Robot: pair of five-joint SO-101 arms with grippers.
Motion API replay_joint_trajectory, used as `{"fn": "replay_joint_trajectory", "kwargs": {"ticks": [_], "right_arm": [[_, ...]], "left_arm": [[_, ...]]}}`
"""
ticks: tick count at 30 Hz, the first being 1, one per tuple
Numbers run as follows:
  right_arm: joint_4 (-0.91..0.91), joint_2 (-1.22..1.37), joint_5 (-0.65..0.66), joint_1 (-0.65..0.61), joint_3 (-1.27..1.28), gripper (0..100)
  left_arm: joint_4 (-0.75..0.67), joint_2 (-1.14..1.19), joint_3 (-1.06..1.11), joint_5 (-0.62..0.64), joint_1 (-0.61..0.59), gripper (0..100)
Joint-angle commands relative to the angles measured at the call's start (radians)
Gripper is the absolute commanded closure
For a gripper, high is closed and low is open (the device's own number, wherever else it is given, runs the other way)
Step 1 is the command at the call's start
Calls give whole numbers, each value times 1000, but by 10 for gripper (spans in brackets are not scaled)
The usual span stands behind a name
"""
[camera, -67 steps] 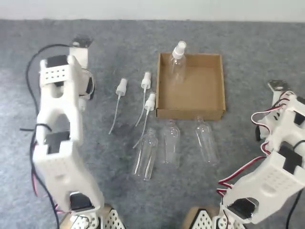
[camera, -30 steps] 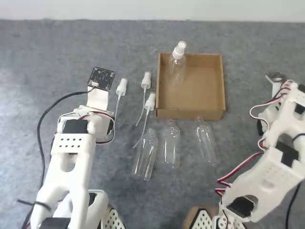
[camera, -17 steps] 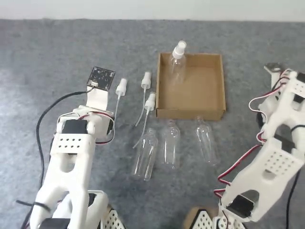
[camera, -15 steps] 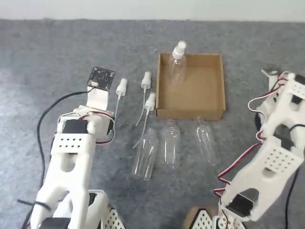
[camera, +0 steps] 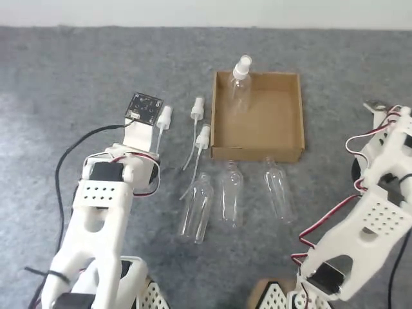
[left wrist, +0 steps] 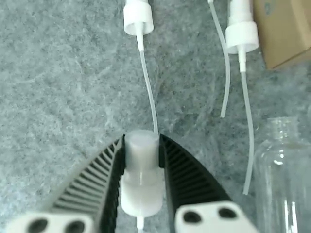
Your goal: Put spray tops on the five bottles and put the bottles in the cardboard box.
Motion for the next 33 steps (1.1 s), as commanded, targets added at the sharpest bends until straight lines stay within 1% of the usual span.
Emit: {"fn": "replay_joint_trajectory", "kwargs": {"ticks": [1,6,9,11,14,17,20,22,24,30,33], "right_arm": [[2,-30,-18,10,-89,816],[45,-44,-18,-12,-226,993],[128,-110,-18,-67,-293,992],[171,-185,-26,-127,-307,992],[206,-318,-107,-239,-308,992],[239,-449,-175,-371,-302,992],[236,-568,-245,-518,-218,992],[186,-647,-285,-625,-112,992],[90,-740,-328,-720,23,992],[-312,-1050,-377,-981,525,992],[-522,-1167,-381,-1096,766,992]], "left_arm": [[-31,-44,-5,8,6,988],[-31,-44,-5,8,6,988],[-31,-54,-12,12,5,988],[-31,-54,-25,41,-2,988],[-21,-55,-74,55,-23,988],[20,-55,-150,57,-58,989],[66,-57,-239,58,-98,989],[98,-64,-294,68,-120,989],[127,-107,-326,78,-129,990],[186,-373,-334,83,-126,990],[178,-489,-334,170,-126,990]]}}
